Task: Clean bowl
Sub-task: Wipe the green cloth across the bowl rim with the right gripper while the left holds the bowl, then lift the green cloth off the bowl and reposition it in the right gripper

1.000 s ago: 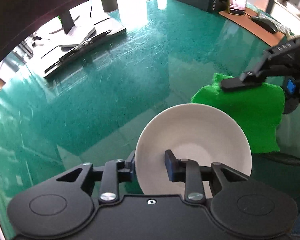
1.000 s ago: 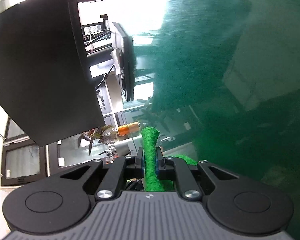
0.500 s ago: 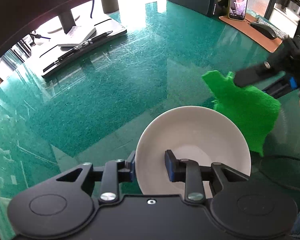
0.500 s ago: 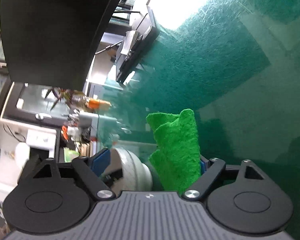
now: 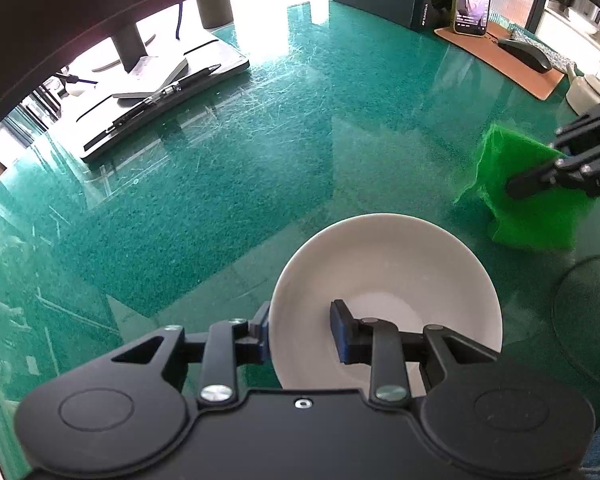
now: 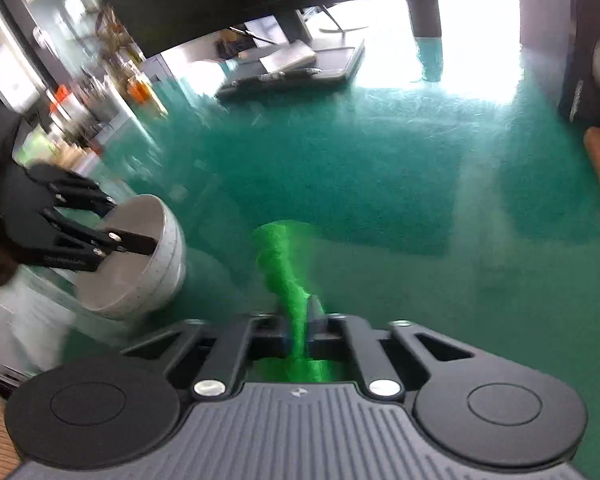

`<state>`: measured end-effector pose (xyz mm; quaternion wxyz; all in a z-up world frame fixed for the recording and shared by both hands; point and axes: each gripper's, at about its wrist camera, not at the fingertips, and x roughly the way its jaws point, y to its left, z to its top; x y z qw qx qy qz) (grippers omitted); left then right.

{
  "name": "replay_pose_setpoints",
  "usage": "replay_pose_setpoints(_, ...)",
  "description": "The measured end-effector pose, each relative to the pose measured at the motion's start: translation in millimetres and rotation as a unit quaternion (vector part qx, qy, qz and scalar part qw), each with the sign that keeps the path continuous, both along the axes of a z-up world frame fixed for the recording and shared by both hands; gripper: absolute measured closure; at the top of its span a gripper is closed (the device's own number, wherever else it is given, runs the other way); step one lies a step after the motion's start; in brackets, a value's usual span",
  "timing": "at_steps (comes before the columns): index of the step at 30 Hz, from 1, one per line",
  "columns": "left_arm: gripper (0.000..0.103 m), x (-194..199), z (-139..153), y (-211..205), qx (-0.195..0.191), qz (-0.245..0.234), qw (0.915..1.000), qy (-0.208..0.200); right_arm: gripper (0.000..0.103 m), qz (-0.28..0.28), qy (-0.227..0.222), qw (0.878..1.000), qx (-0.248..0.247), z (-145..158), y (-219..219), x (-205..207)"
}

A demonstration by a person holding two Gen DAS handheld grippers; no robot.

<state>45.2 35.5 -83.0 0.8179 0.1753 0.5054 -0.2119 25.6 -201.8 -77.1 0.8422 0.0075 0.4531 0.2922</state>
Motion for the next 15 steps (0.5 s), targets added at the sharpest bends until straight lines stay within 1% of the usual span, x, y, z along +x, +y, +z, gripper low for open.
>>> replay_pose_setpoints(1, 0.073, 0, 0, 0, 0.001, 0.000, 1.0000, 0.000, 0.098, 0.007, -0.004, 1.000, -0.001, 0, 3, 0)
replay_pose_setpoints(2, 0.073, 0, 0, -1, 0.002, -0.001, 1.0000, -0.001, 0.074, 0.014, -0.009, 1.000, -0.002, 0, 7, -1)
replay_pose_setpoints(3, 0.073, 0, 0, -2, 0.003, -0.002, 1.0000, -0.001, 0.013, 0.021, -0.013, 1.000, -0.003, 0, 10, -1)
replay_pose_setpoints(4, 0.073, 0, 0, -2, 0.004, -0.003, 1.0000, -0.002, 0.004, 0.028, -0.018, 0.999, -0.004, 0, 14, -2)
replay_pose_setpoints(6, 0.073, -1, 0, -3, 0.006, -0.005, 1.0000, -0.004, 0.011, 0.042, -0.026, 0.999, -0.007, 0, 20, -3)
replay_pose_setpoints(7, 0.073, -1, 0, -3, 0.006, -0.006, 1.0000, -0.005, 0.018, 0.049, -0.031, 0.998, -0.008, 0, 24, -3)
replay_pose_setpoints(8, 0.073, -1, 0, -3, 0.006, -0.006, 0.9999, -0.005, 0.040, 0.056, -0.035, 0.998, -0.009, 0, 27, -4)
replay_pose_setpoints(9, 0.073, -1, 0, -3, 0.006, -0.005, 0.9999, -0.007, 0.053, 0.063, -0.040, 0.997, -0.010, 0, 30, -4)
replay_pose_setpoints(10, 0.072, -1, 0, -3, 0.006, -0.005, 0.9999, -0.007, 0.051, 0.070, -0.047, 0.996, -0.013, 0, 34, -5)
replay_pose_setpoints(11, 0.072, -1, 0, -3, 0.005, -0.003, 1.0000, -0.008, 0.042, 0.077, -0.061, 0.995, -0.019, -2, 36, -7)
replay_pose_setpoints(12, 0.072, -1, 0, -2, 0.005, -0.003, 0.9999, -0.008, 0.026, 0.085, -0.072, 0.994, -0.021, -1, 39, -10)
replay_pose_setpoints(13, 0.072, -1, 0, -3, 0.007, -0.005, 0.9999, -0.009, 0.022, 0.096, -0.088, 0.991, -0.023, -1, 43, -11)
replay_pose_setpoints(14, 0.072, -1, 0, -3, 0.008, -0.007, 0.9999, -0.009, 0.021, 0.107, -0.107, 0.988, -0.022, 1, 48, -12)
replay_pose_setpoints(15, 0.072, -1, 0, -4, 0.009, -0.008, 0.9999, -0.009, 0.021, 0.108, -0.104, 0.989, -0.013, 3, 49, -10)
